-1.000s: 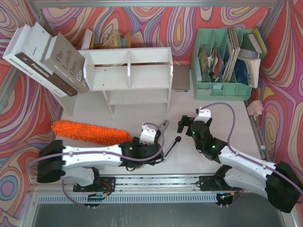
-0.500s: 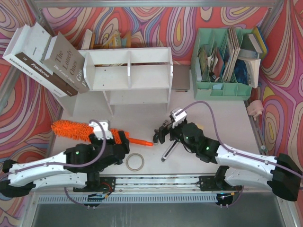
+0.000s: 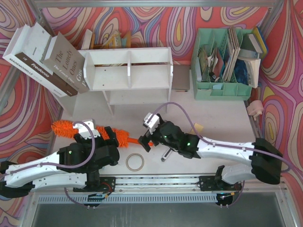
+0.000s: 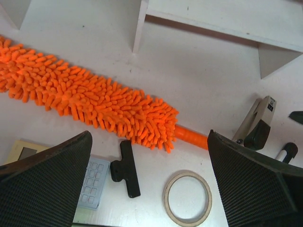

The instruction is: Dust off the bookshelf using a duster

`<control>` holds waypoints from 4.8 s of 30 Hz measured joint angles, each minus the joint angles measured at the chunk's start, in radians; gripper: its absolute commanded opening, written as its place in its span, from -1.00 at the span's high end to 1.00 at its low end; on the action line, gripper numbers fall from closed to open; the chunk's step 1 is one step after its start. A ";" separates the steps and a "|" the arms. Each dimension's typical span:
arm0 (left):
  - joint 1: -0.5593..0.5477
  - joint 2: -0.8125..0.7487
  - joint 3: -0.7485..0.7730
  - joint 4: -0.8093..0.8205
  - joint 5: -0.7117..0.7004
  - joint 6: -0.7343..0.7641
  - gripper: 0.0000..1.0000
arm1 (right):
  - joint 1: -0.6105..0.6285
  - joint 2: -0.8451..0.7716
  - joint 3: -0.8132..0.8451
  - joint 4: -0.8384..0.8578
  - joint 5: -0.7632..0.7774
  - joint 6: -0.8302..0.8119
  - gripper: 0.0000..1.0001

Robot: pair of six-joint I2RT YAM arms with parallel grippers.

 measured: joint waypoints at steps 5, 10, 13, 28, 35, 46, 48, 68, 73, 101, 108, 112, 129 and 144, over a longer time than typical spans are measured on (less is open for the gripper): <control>0.000 0.027 0.011 0.009 -0.045 0.001 -0.97 | 0.019 0.125 0.053 0.000 -0.018 -0.023 -0.97; 0.034 0.043 0.011 0.002 -0.065 -0.041 -0.96 | 0.035 0.259 0.106 0.001 -0.032 -0.057 -0.88; 0.114 0.033 -0.002 0.014 -0.045 -0.042 -0.96 | 0.036 0.330 0.137 0.002 -0.040 -0.080 -0.79; 0.524 -0.034 -0.083 0.219 0.239 0.213 -0.96 | 0.036 0.611 0.317 0.031 -0.076 -0.143 -0.48; 0.724 -0.040 -0.128 0.294 0.396 0.289 -0.96 | 0.036 0.669 0.387 0.027 -0.082 -0.165 -0.22; 0.790 -0.088 -0.154 0.312 0.466 0.301 -0.97 | 0.036 0.688 0.407 0.001 -0.085 -0.202 -0.13; 0.790 -0.100 -0.161 0.311 0.466 0.301 -0.97 | 0.036 0.688 0.407 0.000 -0.085 -0.203 -0.10; 0.791 -0.173 -0.168 0.235 0.410 0.198 -0.97 | 0.036 0.719 0.407 -0.006 -0.089 -0.233 0.48; 0.792 -0.201 -0.168 0.204 0.387 0.157 -0.97 | 0.036 0.719 0.407 -0.006 -0.092 -0.249 0.68; 0.800 -0.201 -0.169 0.174 0.330 -0.092 -0.97 | 0.057 0.542 0.415 -0.076 -0.119 -0.328 1.00; 0.946 -0.057 -0.211 0.380 0.522 -0.020 -0.97 | 0.064 0.540 0.405 -0.076 -0.117 -0.318 1.00; 1.088 -0.061 -0.258 0.460 0.660 0.028 -0.97 | 0.064 0.540 0.399 -0.074 -0.114 -0.316 1.00; 1.352 -0.092 -0.601 0.897 0.966 0.118 -0.96 | 0.064 0.539 0.396 -0.071 -0.116 -0.301 1.00; 1.353 -0.154 -0.686 1.094 0.986 0.095 -0.69 | 0.074 0.539 0.402 -0.075 -0.129 -0.268 1.00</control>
